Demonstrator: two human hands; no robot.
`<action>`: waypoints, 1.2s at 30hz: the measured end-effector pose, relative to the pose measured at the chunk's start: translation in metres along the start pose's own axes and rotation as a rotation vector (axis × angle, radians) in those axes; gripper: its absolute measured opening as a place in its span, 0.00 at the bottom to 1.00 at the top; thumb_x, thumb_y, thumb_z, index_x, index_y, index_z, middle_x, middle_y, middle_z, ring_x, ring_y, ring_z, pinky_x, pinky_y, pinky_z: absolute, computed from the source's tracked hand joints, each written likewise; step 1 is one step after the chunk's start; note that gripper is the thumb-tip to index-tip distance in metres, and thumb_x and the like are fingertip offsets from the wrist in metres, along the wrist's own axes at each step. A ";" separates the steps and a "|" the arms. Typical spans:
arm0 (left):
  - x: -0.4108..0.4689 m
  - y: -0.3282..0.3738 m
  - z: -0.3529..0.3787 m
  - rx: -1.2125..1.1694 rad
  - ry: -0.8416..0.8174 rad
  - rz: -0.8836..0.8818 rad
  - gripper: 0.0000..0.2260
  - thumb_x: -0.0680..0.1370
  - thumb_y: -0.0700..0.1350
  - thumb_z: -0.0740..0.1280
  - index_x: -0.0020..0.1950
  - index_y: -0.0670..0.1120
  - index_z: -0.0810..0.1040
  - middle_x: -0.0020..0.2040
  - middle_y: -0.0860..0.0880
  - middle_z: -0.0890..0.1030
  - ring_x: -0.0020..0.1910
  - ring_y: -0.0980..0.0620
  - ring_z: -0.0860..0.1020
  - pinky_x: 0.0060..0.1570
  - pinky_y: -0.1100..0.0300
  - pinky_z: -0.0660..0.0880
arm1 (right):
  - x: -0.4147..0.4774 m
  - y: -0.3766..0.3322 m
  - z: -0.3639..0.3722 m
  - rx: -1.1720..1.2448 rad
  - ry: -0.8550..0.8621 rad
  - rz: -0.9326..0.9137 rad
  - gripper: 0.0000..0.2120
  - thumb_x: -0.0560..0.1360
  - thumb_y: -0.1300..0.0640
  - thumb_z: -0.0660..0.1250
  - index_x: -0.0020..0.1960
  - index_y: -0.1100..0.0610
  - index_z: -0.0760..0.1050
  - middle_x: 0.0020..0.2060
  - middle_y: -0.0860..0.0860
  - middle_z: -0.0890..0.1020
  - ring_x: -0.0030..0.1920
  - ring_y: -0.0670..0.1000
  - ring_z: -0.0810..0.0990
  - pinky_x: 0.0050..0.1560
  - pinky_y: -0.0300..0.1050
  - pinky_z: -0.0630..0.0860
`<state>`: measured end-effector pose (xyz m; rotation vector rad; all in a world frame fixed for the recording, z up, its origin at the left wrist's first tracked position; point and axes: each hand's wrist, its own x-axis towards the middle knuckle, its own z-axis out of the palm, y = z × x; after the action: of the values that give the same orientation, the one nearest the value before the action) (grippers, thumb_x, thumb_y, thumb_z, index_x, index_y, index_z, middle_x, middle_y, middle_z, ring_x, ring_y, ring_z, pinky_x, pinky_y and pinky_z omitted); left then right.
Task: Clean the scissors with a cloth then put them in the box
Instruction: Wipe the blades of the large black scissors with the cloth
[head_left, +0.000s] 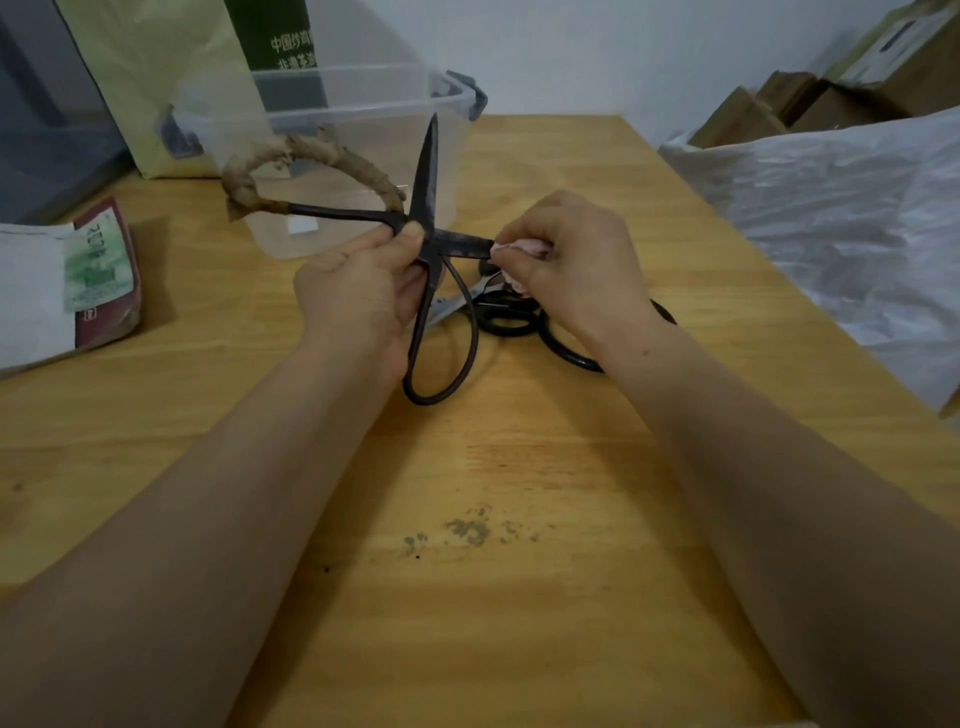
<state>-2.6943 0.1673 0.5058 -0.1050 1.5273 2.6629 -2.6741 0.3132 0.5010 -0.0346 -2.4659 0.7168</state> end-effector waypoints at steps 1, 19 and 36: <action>0.000 -0.001 0.000 0.005 0.000 -0.003 0.17 0.74 0.34 0.68 0.63 0.33 0.74 0.43 0.43 0.83 0.40 0.51 0.84 0.44 0.59 0.81 | 0.001 0.001 0.001 0.004 -0.014 0.012 0.07 0.74 0.57 0.68 0.50 0.56 0.82 0.50 0.52 0.79 0.49 0.50 0.78 0.51 0.44 0.74; 0.001 -0.002 0.000 -0.018 0.047 0.014 0.15 0.74 0.34 0.68 0.61 0.34 0.75 0.43 0.44 0.83 0.44 0.49 0.83 0.49 0.55 0.80 | 0.003 0.007 -0.003 -0.064 -0.010 0.080 0.06 0.77 0.57 0.65 0.46 0.55 0.81 0.53 0.50 0.81 0.54 0.49 0.78 0.53 0.44 0.74; -0.001 0.000 -0.002 -0.006 -0.004 0.051 0.16 0.74 0.34 0.69 0.61 0.34 0.75 0.44 0.43 0.84 0.43 0.49 0.83 0.46 0.59 0.80 | 0.000 0.008 -0.006 0.011 0.025 0.151 0.08 0.77 0.58 0.64 0.50 0.56 0.81 0.37 0.40 0.75 0.38 0.38 0.76 0.39 0.27 0.69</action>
<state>-2.6927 0.1657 0.5046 -0.0622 1.5407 2.7051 -2.6721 0.3232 0.5017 -0.2264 -2.4550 0.7883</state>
